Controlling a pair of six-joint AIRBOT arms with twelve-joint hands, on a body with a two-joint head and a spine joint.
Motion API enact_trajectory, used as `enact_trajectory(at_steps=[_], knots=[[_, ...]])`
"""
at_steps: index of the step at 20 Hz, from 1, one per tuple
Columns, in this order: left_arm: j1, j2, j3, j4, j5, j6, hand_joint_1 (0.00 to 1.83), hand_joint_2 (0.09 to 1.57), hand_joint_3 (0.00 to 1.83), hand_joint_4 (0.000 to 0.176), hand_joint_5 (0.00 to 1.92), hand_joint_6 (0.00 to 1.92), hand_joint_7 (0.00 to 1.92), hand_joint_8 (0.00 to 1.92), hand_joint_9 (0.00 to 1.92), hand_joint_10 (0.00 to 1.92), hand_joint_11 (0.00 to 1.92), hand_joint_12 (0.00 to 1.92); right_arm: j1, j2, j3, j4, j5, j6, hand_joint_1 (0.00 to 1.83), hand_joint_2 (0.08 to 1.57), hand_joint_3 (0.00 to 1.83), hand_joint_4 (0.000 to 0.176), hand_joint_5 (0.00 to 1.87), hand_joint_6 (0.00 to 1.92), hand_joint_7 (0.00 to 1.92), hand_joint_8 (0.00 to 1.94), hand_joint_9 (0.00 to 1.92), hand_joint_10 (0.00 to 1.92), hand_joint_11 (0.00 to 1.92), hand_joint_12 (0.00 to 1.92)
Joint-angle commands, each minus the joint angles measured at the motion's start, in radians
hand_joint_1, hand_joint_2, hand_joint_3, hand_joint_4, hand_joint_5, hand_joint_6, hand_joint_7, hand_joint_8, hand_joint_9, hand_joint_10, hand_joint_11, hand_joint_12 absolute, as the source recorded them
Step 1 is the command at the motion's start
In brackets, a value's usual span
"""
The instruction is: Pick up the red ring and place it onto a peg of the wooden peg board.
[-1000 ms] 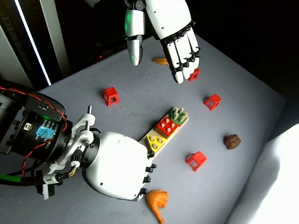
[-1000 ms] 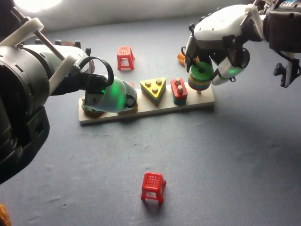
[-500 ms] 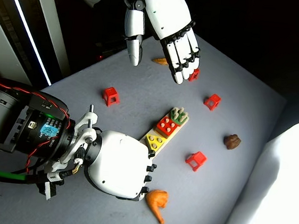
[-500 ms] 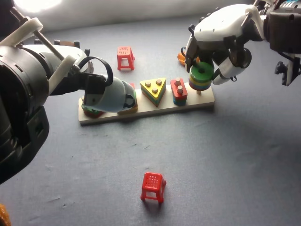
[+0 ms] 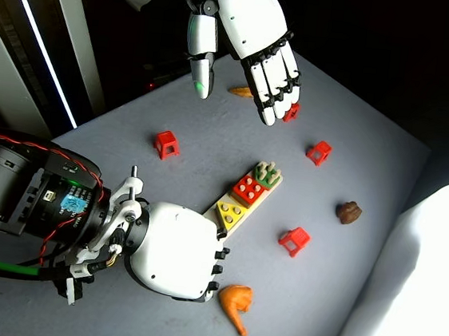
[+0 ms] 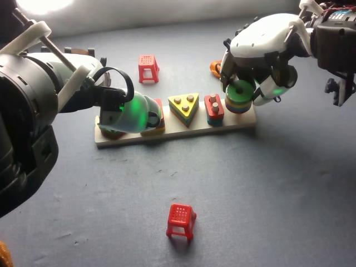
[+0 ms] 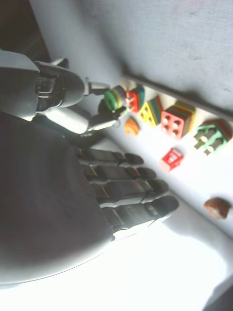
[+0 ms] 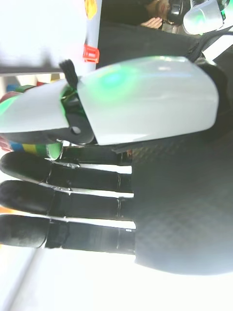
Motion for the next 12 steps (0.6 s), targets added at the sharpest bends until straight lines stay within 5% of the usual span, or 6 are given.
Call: enact_trajectory(at_steps=[1, 2, 3, 5, 12], knots=[[-0.009, 0.002, 0.002, 0.095, 0.0, 0.005, 0.0, 1.24, 0.0, 0.0, 0.11, 0.0, 0.13, 0.0, 0.13, 0.0, 0.0, 0.36, 0.002, 0.001, 0.007, 0.0, 0.098, -0.003, 1.36, 1.13, 0.01, 0.0, 0.92, 1.14, 0.95, 0.93, 0.83, 1.25, 0.73, 1.21], [-0.009, 0.002, 0.002, 0.095, 0.0, 0.005, 0.0, 1.24, 0.0, 0.0, 0.12, 0.0, 0.13, 0.0, 0.13, 0.0, 0.0, 0.36, 0.001, -0.005, 0.016, 0.0, 0.098, -0.003, 1.19, 1.15, 0.0, 0.0, 0.89, 1.12, 0.86, 0.55, 0.76, 0.75, 0.58, 1.25], [-0.009, 0.002, 0.002, 0.095, 0.0, 0.005, 0.0, 1.25, 0.0, 0.0, 0.12, 0.0, 0.13, 0.0, 0.14, 0.0, 0.0, 0.36, 0.0, -0.011, 0.027, 0.0, 0.098, -0.003, 1.23, 1.09, 0.0, 0.0, 0.77, 0.6, 0.84, 0.32, 0.73, 0.52, 0.47, 1.25], [-0.009, 0.002, 0.002, 0.095, 0.0, 0.005, 0.0, 1.25, 0.0, 0.0, 0.11, 0.0, 0.12, 0.0, 0.12, 0.0, 0.0, 0.31, 0.0, -0.015, 0.036, 0.0, 0.097, -0.003, 1.22, 1.02, 0.0, 0.0, 0.75, 0.16, 0.82, 0.07, 0.71, 0.26, 0.32, 1.22], [-0.01, 0.002, 0.003, 0.095, 0.0, 0.005, 0.0, 1.25, 0.0, 0.0, 0.12, 0.0, 0.13, 0.0, 0.14, 0.0, 0.0, 0.32, 0.014, -0.002, 0.032, 0.0, 0.056, 0.012, 1.23, 1.02, 0.0, 0.0, 0.75, 0.03, 0.79, 0.0, 0.72, 0.14, 0.3, 1.21]])
